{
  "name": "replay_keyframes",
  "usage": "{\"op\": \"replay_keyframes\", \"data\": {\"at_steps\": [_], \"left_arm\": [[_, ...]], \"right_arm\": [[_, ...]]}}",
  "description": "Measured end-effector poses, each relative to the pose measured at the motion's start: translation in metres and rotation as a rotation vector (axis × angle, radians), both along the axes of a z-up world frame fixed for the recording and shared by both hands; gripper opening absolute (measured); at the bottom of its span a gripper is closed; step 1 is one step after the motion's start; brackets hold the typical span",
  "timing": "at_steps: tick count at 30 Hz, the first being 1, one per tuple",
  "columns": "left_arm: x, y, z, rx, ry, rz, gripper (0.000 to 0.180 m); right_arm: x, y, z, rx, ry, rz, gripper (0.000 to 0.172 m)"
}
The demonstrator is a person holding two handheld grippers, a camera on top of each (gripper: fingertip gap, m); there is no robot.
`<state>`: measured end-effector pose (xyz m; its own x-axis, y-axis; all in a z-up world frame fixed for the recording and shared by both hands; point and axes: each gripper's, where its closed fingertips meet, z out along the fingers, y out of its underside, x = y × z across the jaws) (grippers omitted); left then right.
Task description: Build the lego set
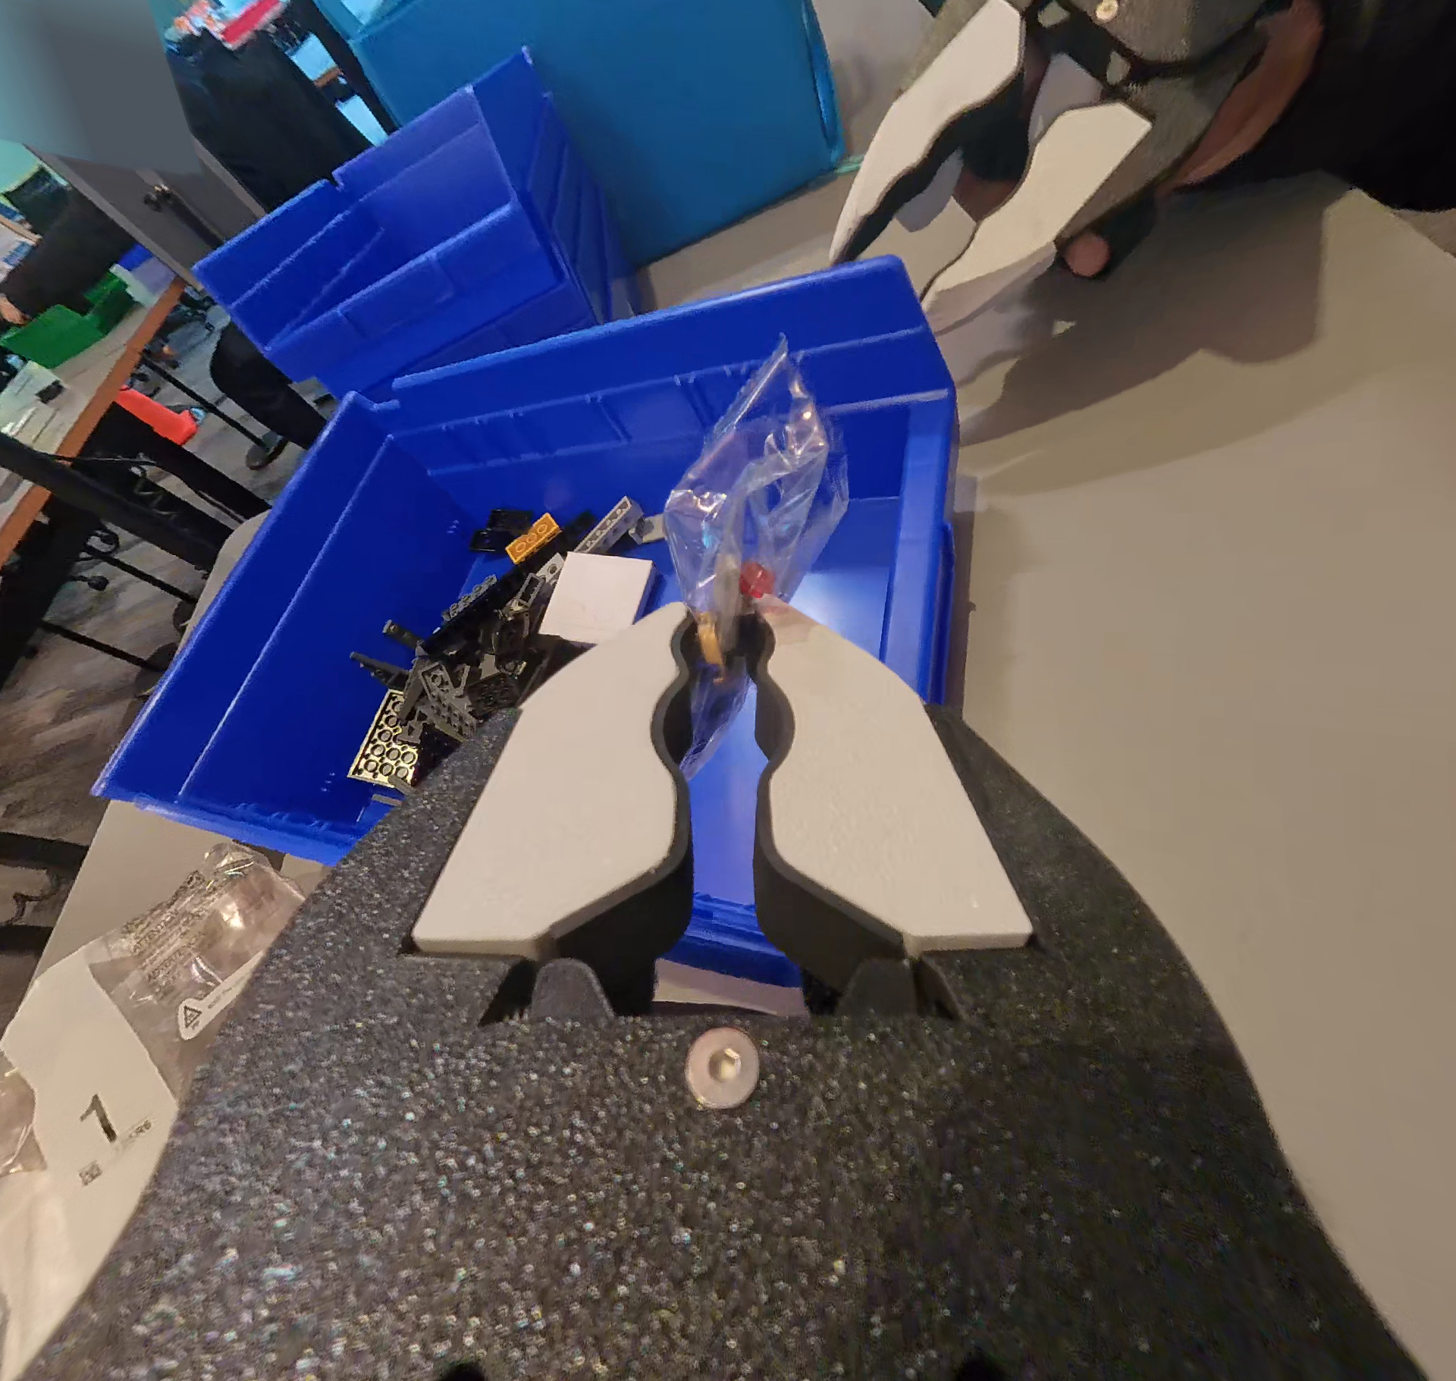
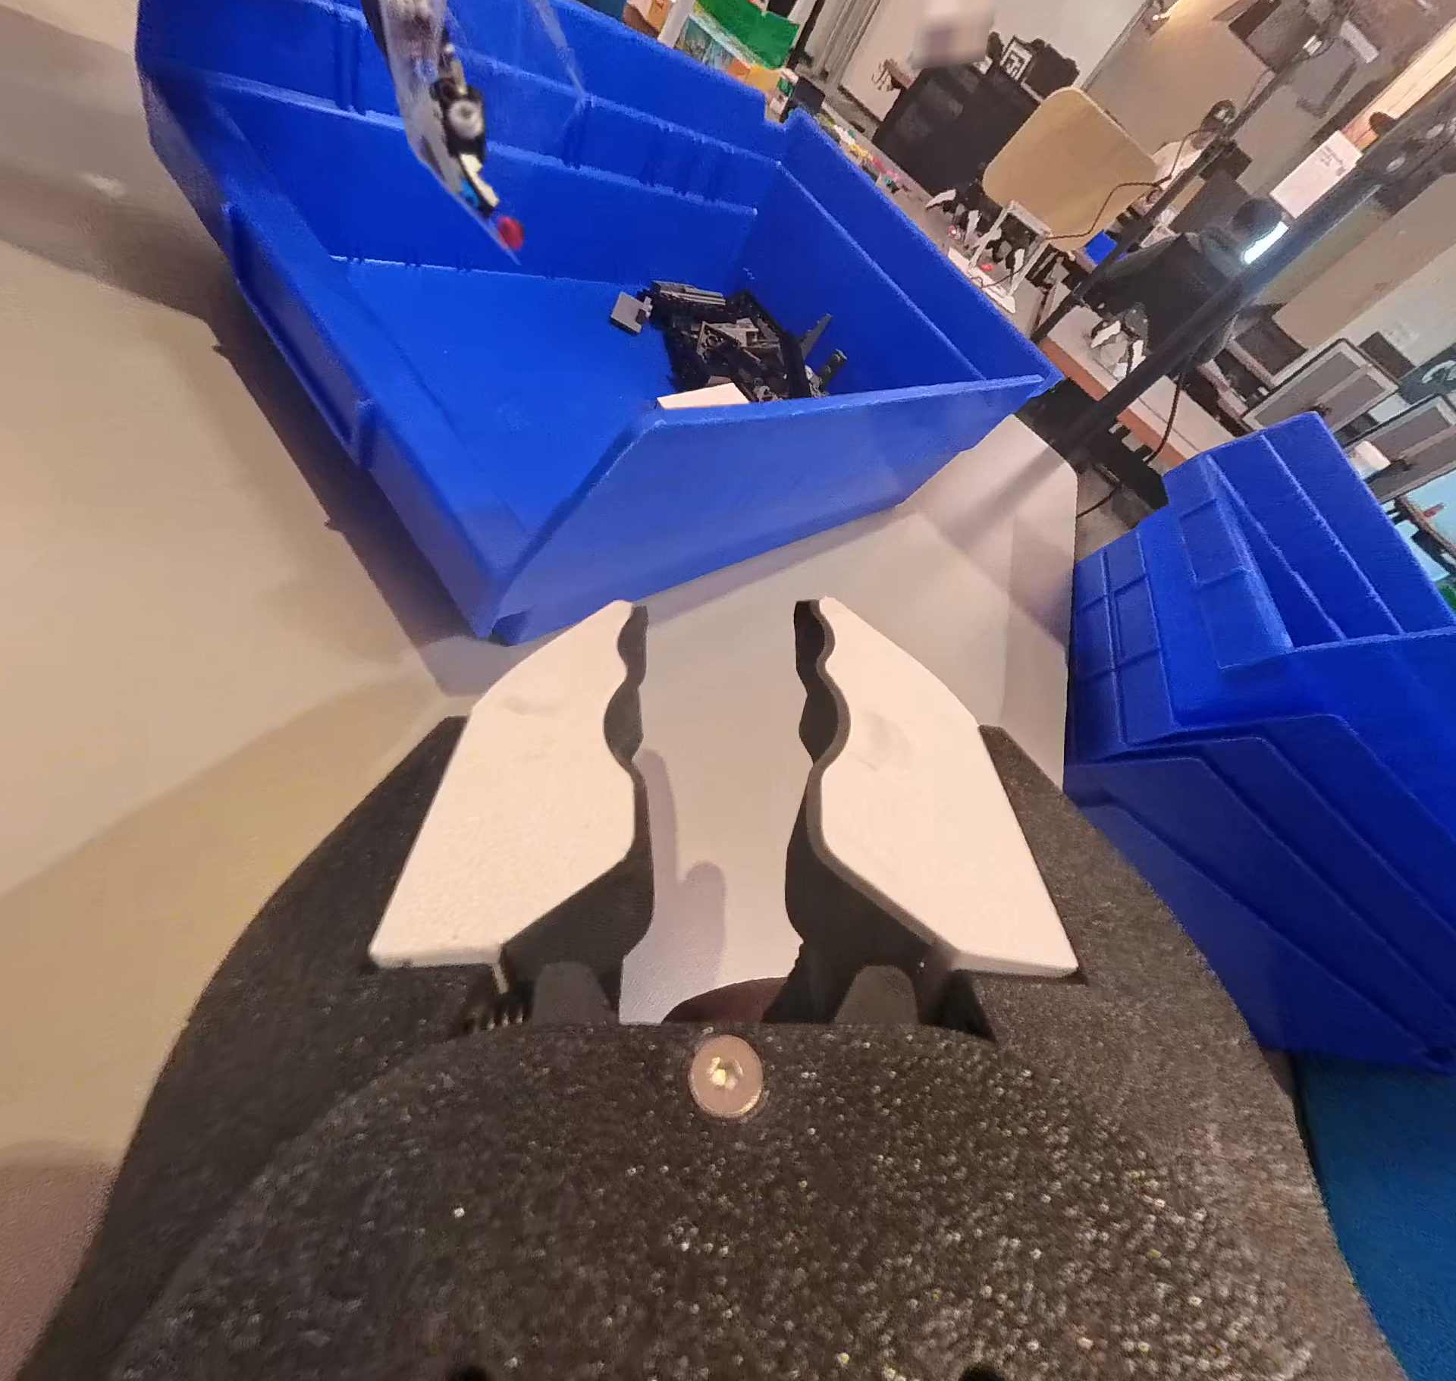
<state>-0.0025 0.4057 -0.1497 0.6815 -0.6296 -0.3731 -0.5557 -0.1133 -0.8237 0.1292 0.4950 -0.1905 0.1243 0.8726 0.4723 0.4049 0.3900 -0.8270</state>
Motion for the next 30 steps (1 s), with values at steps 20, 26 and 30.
{"op": "replay_keyframes", "data": {"at_steps": [20,26,30], "left_arm": [[-0.001,0.003,-0.048,-0.423,0.200,-0.118,0.011],[-0.003,0.002,-0.059,-0.574,0.239,-0.133,0.011],[-0.005,-0.001,-0.062,-0.676,0.250,-0.142,0.011]], "right_arm": [[-0.002,0.003,-0.006,0.148,-0.011,-0.022,0.034],[-0.002,0.002,-0.007,0.161,-0.019,-0.019,0.034],[-0.002,0.002,-0.008,0.163,-0.024,-0.017,0.034]]}}
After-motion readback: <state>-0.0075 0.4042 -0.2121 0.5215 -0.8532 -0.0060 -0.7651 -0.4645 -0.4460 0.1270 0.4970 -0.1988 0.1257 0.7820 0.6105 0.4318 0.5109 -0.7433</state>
